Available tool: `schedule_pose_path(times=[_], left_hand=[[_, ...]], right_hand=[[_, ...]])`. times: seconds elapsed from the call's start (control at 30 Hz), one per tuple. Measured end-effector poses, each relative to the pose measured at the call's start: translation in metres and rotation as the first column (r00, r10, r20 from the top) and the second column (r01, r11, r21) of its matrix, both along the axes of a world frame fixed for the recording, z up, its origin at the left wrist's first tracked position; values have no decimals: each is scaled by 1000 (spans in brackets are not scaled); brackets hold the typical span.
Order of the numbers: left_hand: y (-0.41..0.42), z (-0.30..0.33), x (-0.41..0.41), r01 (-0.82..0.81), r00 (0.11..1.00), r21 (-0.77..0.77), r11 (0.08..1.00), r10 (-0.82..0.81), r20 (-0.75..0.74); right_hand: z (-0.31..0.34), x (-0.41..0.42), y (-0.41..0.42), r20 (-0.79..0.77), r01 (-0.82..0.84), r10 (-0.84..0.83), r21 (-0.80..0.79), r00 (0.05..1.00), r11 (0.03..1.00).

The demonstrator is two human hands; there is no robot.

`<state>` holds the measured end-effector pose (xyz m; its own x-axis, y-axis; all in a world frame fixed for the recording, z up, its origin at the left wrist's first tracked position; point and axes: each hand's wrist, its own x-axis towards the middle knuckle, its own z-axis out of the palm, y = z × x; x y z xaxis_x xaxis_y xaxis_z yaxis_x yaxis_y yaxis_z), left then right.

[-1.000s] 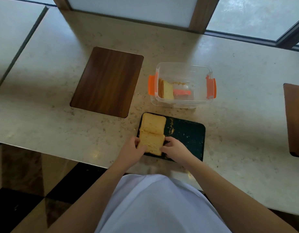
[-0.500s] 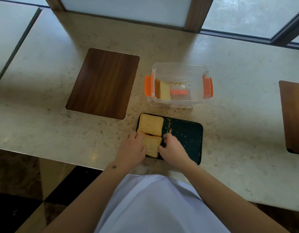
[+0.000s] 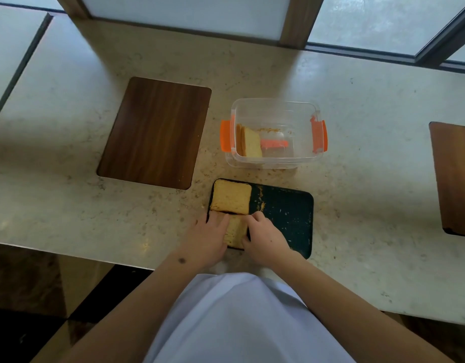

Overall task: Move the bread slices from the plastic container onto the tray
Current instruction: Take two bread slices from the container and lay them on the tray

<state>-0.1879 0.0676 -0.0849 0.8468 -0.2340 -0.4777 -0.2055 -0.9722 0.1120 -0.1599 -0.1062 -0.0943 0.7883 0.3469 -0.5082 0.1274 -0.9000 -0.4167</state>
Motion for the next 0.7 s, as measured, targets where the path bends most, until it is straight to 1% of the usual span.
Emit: schedule_pose_path(times=[0.07, 0.23, 0.37, 0.43, 0.53, 0.7], left_hand=[[-2, 3, 2, 0, 1000, 8, 1000, 0, -4], [-5, 4, 6, -53, 997, -1, 999, 53, 62], [1, -10, 1, -15, 1000, -26, 1000, 15, -9], [2, -17, -1, 5, 999, -46, 999, -6, -40], [3, -28, -6, -7, 999, -29, 1000, 6, -50], [4, -39, -10, -57, 998, -61, 997, 56, -21]], right_hand=[[0, 1, 0, 6, -13, 13, -6, 1000, 1000], [-3, 0, 2, 94, -10, 11, -8, 995, 1000], [-8, -2, 2, 178, -89, 103, -83, 979, 993], [-11, -4, -1, 176, -142, 159, -110, 971, 984], [-19, -8, -5, 153, -196, 217, -145, 964, 970], [-31, -12, -7, 152, -208, 238, -186, 959, 960]])
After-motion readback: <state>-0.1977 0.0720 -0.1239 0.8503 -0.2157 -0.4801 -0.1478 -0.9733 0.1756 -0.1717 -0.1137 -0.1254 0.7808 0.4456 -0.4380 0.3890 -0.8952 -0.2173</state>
